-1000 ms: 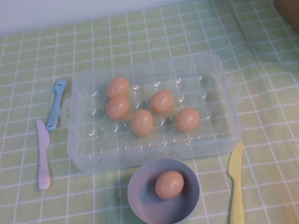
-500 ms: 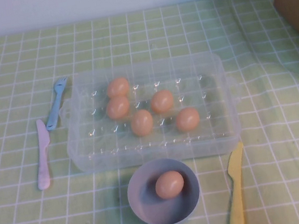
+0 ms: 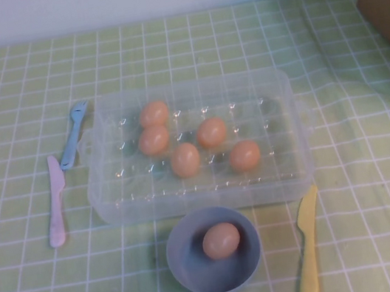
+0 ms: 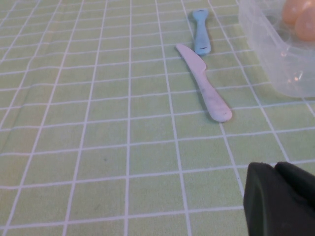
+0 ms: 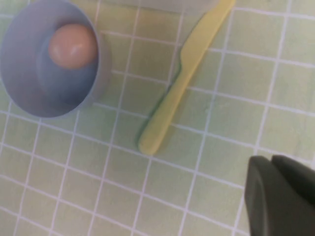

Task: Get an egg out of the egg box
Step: Pick up the egg from the plastic box

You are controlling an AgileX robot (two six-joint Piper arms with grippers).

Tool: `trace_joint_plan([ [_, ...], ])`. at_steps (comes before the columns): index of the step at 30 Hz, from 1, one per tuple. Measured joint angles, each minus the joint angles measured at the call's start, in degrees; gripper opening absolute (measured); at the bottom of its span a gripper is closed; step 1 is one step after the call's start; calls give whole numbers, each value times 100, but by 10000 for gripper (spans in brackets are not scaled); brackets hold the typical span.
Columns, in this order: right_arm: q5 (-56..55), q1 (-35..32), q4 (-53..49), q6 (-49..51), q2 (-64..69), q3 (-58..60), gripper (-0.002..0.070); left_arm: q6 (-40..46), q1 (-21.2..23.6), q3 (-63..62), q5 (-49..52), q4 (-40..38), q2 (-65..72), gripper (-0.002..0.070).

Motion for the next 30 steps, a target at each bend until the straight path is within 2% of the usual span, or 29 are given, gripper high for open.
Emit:
trace_joint_plan([
  [8, -135, 1522, -730, -22, 1639, -1377, -17, 0, 0, 0, 0, 0, 0, -3],
  [16, -12, 2259, -1276, -155, 3089, -2945, 6, 0, 0, 0, 0, 0, 0, -3],
  [18, 110, 2310, -1344, -244, 3429, -3312, 46, 0, 0, 0, 0, 0, 0, -3],
  [20, 241, 2333, -1453, -297, 3747, -3680, 124, 0, 0, 0, 0, 0, 0, -3],
  [26, 514, 2332, -1663, -300, 4592, -4485, 456, 0, 0, 0, 0, 0, 0, -3],
  [28, 556, 2332, -1698, -300, 4802, -4682, 521, 0, 0, 0, 0, 0, 0, -3],
  [30, 556, 2332, -1798, -260, 5000, -4879, 553, 0, 0, 0, 0, 0, 0, -3],
])
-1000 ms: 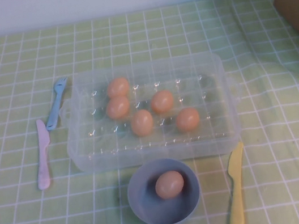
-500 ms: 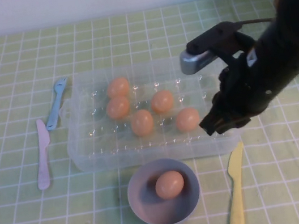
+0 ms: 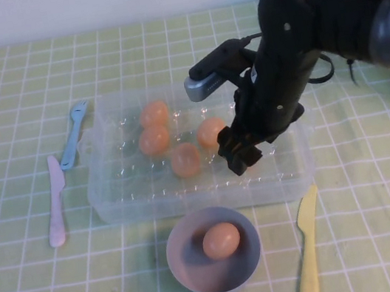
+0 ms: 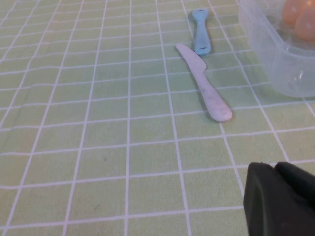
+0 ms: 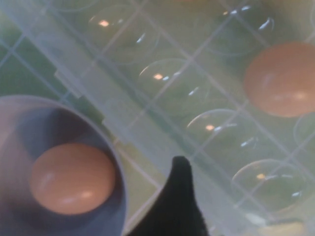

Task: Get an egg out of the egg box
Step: Pick up the egg from the plastic box

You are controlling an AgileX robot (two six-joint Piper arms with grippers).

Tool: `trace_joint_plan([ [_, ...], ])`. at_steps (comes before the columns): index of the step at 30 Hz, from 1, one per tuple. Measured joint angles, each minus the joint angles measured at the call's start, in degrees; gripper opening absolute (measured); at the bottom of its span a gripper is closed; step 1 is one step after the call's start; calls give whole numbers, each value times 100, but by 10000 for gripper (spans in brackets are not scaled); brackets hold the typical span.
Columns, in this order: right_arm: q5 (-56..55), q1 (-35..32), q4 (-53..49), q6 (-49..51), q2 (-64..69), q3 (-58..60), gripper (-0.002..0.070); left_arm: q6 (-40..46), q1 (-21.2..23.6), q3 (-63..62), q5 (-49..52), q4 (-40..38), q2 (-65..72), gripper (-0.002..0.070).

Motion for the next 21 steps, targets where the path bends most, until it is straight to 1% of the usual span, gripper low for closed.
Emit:
trace_joint_plan([
  [4, 0, 0, -200, 35, 395, -348, 573, 0, 0, 0, 0, 0, 0, -3],
  [9, -191, 0, -269, 62, 711, -616, 575, 0, 0, 0, 0, 0, 0, -3],
  [13, -415, 0, -270, 71, 852, -665, 575, 0, 0, 0, 0, 0, 0, -3],
  [21, -522, 0, -295, 76, 1082, -676, 575, 0, 0, 0, 0, 0, 0, -3],
])
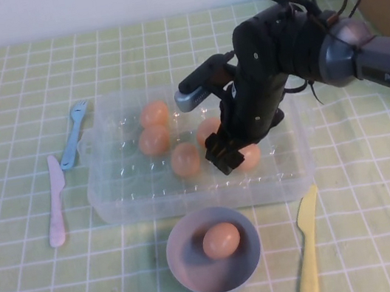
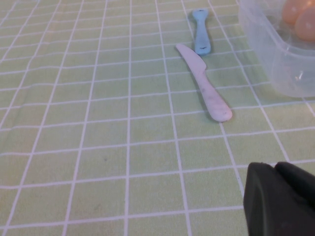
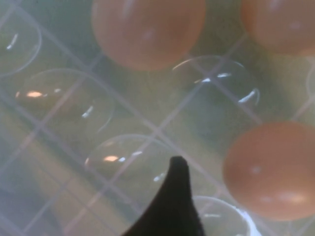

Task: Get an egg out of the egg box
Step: Pick up the egg from the plastic box

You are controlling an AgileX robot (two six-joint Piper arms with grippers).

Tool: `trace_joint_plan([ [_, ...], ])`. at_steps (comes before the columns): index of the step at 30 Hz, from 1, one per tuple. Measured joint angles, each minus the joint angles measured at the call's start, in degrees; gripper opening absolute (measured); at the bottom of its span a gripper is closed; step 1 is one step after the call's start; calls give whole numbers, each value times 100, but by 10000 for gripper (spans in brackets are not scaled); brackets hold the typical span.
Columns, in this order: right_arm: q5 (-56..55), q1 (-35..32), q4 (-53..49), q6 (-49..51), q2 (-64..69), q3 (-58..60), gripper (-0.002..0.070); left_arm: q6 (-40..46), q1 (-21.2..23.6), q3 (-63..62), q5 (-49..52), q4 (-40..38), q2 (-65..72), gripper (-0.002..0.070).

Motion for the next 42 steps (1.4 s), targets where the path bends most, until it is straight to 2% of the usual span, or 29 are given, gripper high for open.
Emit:
trace_joint_plan([
  [14, -137, -67, 0, 0, 278, -10, 571, 0, 0, 0, 0, 0, 0, -3],
  [23, -161, -124, 0, 0, 278, -43, 445, 0, 0, 0, 0, 0, 0, -3],
  [31, -119, -165, 25, 0, 242, -43, 445, 0, 0, 0, 0, 0, 0, -3],
  [42, 455, 33, 299, 0, -1185, -51, 444, 0, 0, 0, 0, 0, 0, -3],
])
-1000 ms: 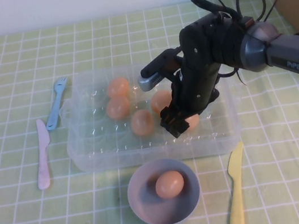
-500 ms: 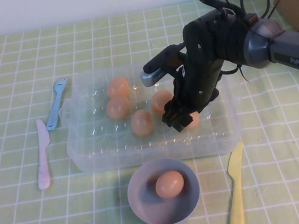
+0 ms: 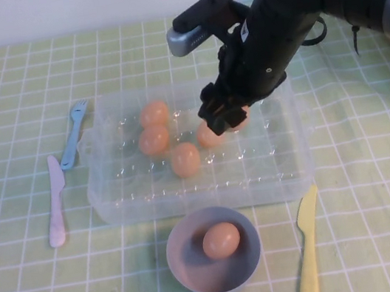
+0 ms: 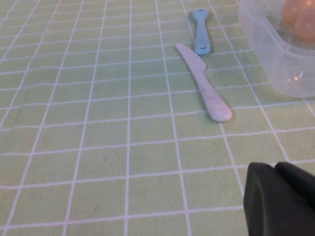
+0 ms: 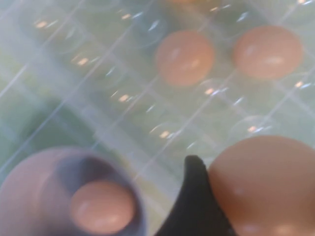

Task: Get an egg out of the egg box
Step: Pick up the egg from the plastic box, then place the egg in the bowl

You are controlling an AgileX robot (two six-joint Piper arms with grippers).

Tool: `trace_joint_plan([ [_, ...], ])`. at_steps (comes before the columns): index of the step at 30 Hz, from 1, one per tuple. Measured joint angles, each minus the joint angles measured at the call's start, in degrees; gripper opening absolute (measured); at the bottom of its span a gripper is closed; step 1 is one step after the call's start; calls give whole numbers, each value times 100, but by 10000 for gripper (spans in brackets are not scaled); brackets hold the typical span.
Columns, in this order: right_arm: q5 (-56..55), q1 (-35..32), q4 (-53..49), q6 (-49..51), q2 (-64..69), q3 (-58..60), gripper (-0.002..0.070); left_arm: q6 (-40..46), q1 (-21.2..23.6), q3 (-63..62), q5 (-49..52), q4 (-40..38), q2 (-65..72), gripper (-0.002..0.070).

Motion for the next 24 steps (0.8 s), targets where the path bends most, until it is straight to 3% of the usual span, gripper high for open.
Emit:
trace_joint_plan([
  [15, 226, 1441, 426, -289, -265, 1031, 444, 0, 0, 0, 0, 0, 0, -4],
  [24, -117, 1535, 473, -289, 35, 1144, 444, 0, 0, 0, 0, 0, 0, -3],
])
